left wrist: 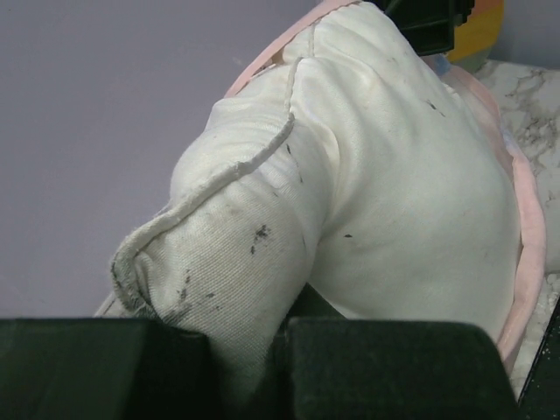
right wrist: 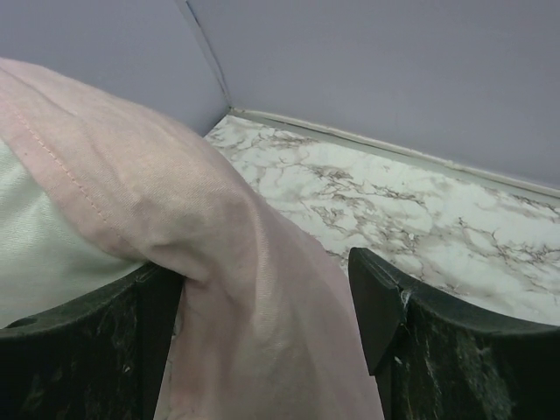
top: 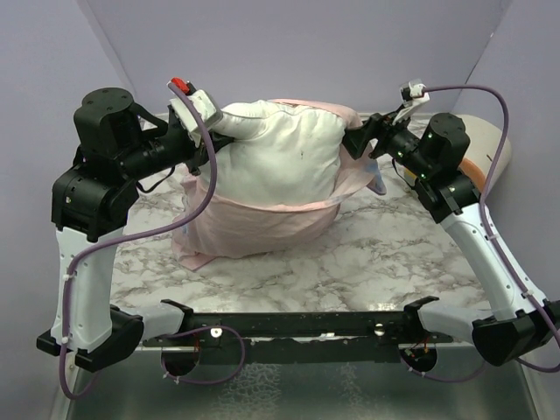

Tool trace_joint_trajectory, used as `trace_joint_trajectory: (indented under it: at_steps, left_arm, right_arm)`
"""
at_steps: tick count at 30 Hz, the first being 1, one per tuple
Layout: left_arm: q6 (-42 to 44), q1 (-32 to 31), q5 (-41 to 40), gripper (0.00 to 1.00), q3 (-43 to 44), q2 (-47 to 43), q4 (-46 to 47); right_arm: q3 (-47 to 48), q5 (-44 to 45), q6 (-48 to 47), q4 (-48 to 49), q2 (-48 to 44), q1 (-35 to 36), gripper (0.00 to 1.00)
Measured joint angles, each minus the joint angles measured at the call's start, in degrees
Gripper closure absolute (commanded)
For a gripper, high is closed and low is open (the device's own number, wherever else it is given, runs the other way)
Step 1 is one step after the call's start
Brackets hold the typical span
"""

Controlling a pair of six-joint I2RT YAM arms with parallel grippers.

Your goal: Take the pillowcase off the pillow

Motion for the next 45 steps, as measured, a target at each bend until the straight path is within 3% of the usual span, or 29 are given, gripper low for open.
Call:
trace_joint_trajectory:
  at_steps: [9, 15, 25, 36, 41, 45]
  left_arm:
    - [-3.9, 0.1, 7.2, 1.0, 7.4, 3.8, -5.6]
    - [-6.0, 0.0, 12.6, 1.0, 15.2, 8.5, -12.2]
    - [-4.2, -3.4, 17.7, 1.0, 12.6, 9.7, -18.8]
    - [-4.2, -7.3, 19.1, 1.0, 7.4, 8.0, -18.8]
    - [-2.5, -7.6, 15.2, 1.0, 11.5, 7.4, -19.8]
    - [-2.2, -7.8, 7.2, 1.0, 9.0, 2.9, -12.2]
  right_arm:
    - [4.4, 14.1, -2.0, 0.9, 6.6, 1.1, 0.62]
    - [10.9, 17.9, -1.6, 2.7, 13.0, 1.8, 0.69]
    - [21.5, 18.9, -0.4, 3.7, 19.5, 2.0, 0.79]
    - [33.9, 20.2, 0.6, -0.6, 29.7, 1.6, 0.76]
    - [31.3, 20.1, 2.3, -1.8, 30.4, 0.5, 0.69]
    - [26.1, 20.4, 3.3, -2.4, 28.6, 0.0, 0.63]
